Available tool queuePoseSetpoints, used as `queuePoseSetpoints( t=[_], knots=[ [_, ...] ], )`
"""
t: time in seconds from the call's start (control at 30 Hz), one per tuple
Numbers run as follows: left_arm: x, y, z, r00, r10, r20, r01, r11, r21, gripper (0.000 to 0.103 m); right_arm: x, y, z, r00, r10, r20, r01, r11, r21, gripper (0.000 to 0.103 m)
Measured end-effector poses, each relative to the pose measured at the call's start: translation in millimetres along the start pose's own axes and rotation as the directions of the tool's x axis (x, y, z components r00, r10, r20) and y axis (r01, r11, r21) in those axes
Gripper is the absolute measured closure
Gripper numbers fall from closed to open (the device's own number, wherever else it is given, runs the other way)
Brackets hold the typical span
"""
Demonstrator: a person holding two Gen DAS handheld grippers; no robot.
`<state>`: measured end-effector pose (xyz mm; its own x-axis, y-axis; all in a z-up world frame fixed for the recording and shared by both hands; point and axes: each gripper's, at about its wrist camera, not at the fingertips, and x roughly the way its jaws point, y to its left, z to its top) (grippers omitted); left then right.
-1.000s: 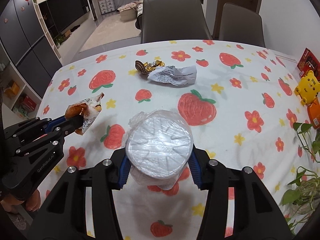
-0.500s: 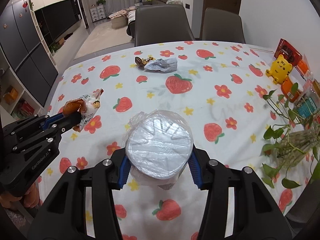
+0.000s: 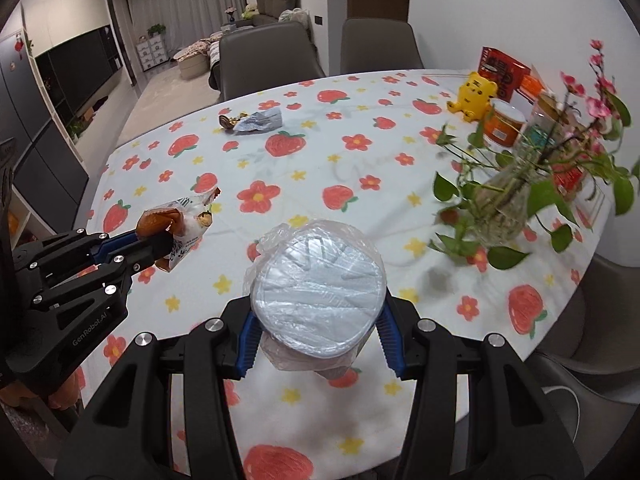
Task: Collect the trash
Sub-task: 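Carry the orange wrapper and plastic cup over the grey bin, then open both tools to drop the wrapper and cup into the bin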
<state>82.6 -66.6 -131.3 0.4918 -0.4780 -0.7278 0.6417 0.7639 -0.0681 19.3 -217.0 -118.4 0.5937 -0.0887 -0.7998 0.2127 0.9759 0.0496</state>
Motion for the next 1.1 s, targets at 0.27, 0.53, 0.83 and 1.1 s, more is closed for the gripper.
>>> queuePoseSetpoints(
  t=[0.27, 0.53, 0.83, 1.1],
  knots=[
    [4.7, -109.4, 1.4, 0.993, -0.112, -0.035, 0.116, 0.985, 0.13, 0.092, -65.8, -116.1, -80.4, 0.989, -0.148, -0.024, 0.15, 0.976, 0.16, 0.055],
    [16.2, -243.9, -3.3, 0.954, -0.275, -0.119, 0.297, 0.918, 0.264, 0.092, -125.3, -228.3, -181.6, 0.945, -0.3, -0.129, 0.326, 0.875, 0.358, 0.055],
    [31.9, -347.5, -12.8, 0.894, -0.377, -0.243, 0.444, 0.815, 0.372, 0.091, -150.2, -274.4, -212.7, 0.936, -0.325, -0.139, 0.352, 0.822, 0.448, 0.054],
    [50.3, -385.5, -19.5, 0.864, -0.387, -0.323, 0.491, 0.791, 0.365, 0.068, -152.7, -295.9, -220.2, 0.939, -0.318, -0.133, 0.342, 0.81, 0.476, 0.041]
  ],
)
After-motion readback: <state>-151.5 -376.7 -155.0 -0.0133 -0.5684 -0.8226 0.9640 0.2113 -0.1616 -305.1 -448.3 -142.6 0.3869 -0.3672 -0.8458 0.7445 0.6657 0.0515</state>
